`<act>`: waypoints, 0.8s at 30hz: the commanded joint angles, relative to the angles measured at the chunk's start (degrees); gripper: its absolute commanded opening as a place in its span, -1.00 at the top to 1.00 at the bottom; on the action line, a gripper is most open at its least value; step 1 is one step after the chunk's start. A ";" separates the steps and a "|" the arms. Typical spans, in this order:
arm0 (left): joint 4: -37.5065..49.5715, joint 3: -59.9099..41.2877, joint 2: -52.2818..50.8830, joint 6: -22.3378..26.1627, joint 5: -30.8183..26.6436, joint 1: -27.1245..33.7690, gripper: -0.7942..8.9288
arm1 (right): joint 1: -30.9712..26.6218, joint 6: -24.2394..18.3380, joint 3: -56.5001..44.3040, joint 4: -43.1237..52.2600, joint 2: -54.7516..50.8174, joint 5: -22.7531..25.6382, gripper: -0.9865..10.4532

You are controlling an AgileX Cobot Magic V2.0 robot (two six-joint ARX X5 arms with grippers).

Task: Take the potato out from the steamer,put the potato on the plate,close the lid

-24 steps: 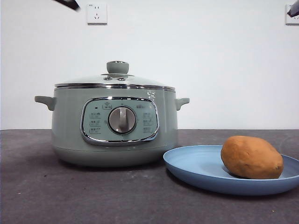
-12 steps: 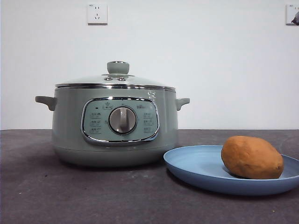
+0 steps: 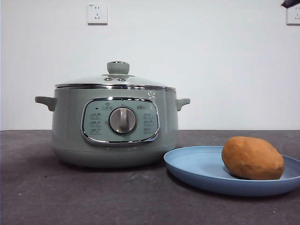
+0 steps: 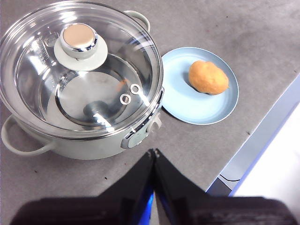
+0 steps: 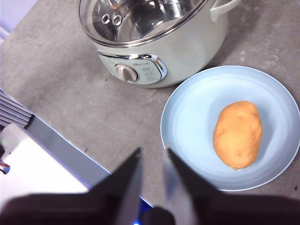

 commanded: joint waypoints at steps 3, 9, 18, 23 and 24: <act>0.31 0.15 0.00 -0.17 0.04 -0.04 0.84 | 0.13 0.28 0.17 0.02 -0.04 0.11 0.83; 0.31 0.15 0.00 -0.17 0.02 -0.04 0.84 | 0.13 0.28 0.17 0.02 -0.04 0.11 0.83; 2.93 0.15 -0.77 -0.13 -0.70 -0.31 0.84 | 0.13 0.28 0.17 0.02 -0.04 0.09 0.83; 14.16 -0.44 -4.09 6.05 -1.57 3.65 0.84 | 0.13 0.28 0.17 0.02 -0.04 0.11 0.83; 17.05 -0.83 -5.09 6.14 -1.60 4.90 0.84 | 0.13 0.31 0.17 0.02 -0.04 0.11 0.83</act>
